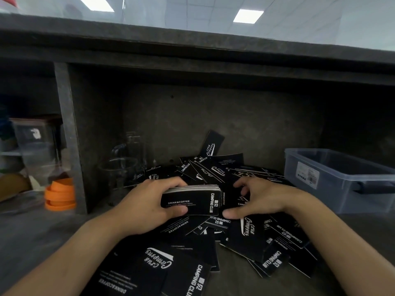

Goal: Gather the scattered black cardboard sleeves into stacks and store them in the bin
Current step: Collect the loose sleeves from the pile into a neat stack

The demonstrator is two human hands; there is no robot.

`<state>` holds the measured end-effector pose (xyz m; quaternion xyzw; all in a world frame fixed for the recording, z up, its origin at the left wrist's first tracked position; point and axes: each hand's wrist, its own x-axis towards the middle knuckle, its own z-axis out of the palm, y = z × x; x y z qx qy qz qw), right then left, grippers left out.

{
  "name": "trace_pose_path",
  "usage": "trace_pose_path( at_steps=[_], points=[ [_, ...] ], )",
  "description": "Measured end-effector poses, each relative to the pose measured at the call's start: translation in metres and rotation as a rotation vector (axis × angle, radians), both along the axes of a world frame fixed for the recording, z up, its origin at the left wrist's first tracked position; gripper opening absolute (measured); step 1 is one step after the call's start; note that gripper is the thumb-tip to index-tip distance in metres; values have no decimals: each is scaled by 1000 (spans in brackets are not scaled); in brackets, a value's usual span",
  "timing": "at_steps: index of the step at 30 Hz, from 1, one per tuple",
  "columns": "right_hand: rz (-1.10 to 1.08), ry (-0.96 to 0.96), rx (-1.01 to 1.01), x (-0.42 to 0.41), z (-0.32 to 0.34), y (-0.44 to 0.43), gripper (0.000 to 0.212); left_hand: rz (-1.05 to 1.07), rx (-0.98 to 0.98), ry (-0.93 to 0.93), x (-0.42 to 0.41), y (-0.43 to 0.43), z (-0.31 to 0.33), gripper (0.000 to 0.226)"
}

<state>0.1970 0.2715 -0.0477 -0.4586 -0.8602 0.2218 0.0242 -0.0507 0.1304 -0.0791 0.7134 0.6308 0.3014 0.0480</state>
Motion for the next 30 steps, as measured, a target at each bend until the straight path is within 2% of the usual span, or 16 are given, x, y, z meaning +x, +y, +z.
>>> trace_pose_path(
  at_steps=[3,4,8,11,15,19,22,24,26,28,30],
  points=[
    [-14,-137,53,7,5,-4,120,-5,-5,-7,0,1,0,27],
    [-33,-102,58,5,4,-5,120,-3,-5,-6,0,1,0,27],
    [-113,269,-78,-13,-10,-2,115,4,1,4,0,3,-1,29],
    [-167,377,-183,-17,-14,5,110,5,13,4,-1,3,-2,29],
    [-171,375,-232,-13,-11,8,88,-12,32,-21,-1,2,-2,28],
    [-120,602,-371,-1,0,8,37,-22,125,-105,1,-1,3,25],
    [-119,907,-246,9,10,8,23,8,179,-158,-2,-3,9,33],
    [-139,1109,-99,13,14,13,23,34,156,-150,-5,-4,9,43],
    [-133,1212,16,17,13,21,27,49,100,-102,-5,-2,6,48],
    [-129,1142,104,17,7,28,24,53,39,-20,-5,0,2,46],
    [-124,936,133,15,-4,35,20,76,11,29,-7,2,0,47]
  ],
)
